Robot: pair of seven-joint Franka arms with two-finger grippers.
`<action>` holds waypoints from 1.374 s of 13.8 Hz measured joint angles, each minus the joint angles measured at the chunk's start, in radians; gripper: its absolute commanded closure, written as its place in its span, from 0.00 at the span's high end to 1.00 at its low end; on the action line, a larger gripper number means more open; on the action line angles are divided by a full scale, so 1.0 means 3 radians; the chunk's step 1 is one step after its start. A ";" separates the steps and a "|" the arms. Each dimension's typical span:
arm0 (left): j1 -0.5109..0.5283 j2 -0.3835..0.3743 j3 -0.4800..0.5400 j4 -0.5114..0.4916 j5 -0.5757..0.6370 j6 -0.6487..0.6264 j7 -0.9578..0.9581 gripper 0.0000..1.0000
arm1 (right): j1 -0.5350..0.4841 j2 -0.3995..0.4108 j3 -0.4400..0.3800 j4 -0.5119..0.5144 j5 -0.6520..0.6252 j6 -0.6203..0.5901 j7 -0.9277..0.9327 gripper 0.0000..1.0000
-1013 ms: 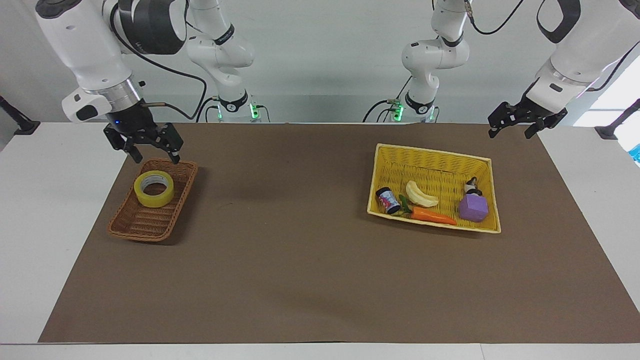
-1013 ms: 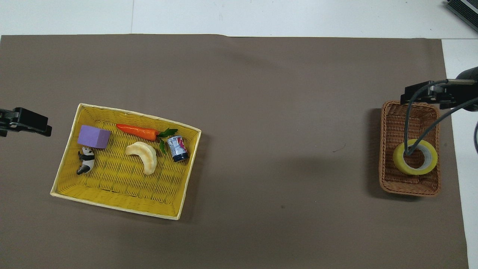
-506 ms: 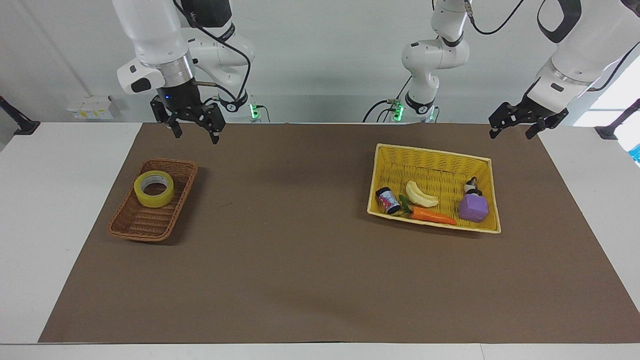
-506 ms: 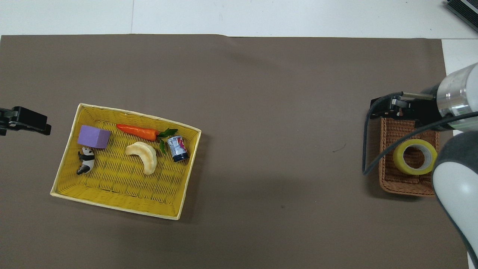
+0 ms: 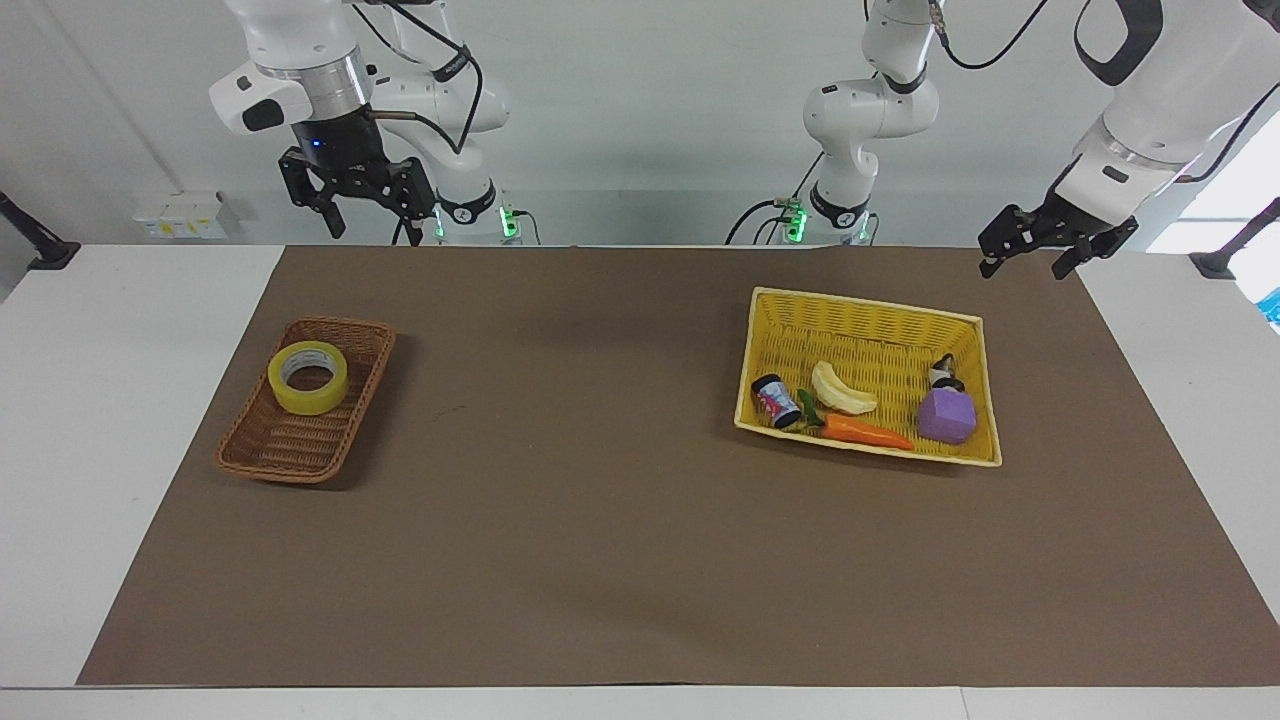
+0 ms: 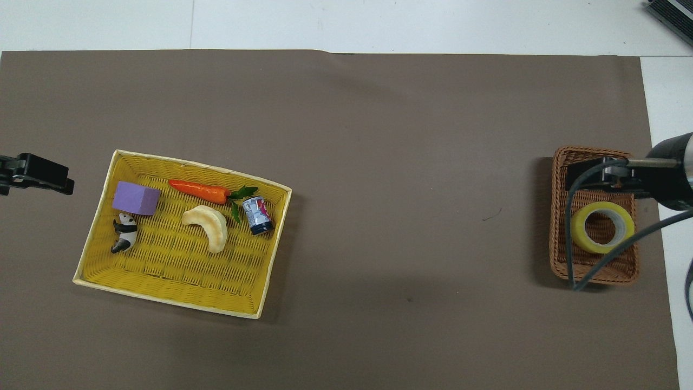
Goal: Move tape to another basket
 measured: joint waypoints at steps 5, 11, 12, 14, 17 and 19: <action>0.0000 0.0000 0.0000 0.0000 0.0000 0.0000 0.0000 1.00 | 0.0003 -0.0020 0.0020 -0.0058 0.0002 0.0000 -0.0033 1.00; 0.0000 0.0000 -0.0003 0.0000 0.0000 0.0000 0.0000 1.00 | 0.0003 -0.0017 0.0019 -0.0019 0.0002 0.0002 -0.0055 1.00; 0.0000 0.0000 -0.0004 0.0000 0.0000 0.0000 0.0000 1.00 | 0.0005 -0.0017 0.0020 -0.0020 0.0002 0.0002 -0.0055 1.00; 0.0000 0.0000 -0.0005 0.0000 0.0000 0.0000 0.0000 1.00 | 0.0009 -0.0017 0.0020 -0.0024 0.0002 0.0001 -0.0055 1.00; 0.0000 0.0000 -0.0006 0.0000 0.0000 0.0001 0.0000 1.00 | 0.0009 -0.0020 0.0020 -0.0040 0.0002 0.0000 -0.0055 1.00; 0.0000 0.0000 -0.0006 0.0000 0.0000 0.0001 0.0000 1.00 | 0.0016 -0.0025 0.0022 -0.0056 0.0002 0.0000 -0.0037 1.00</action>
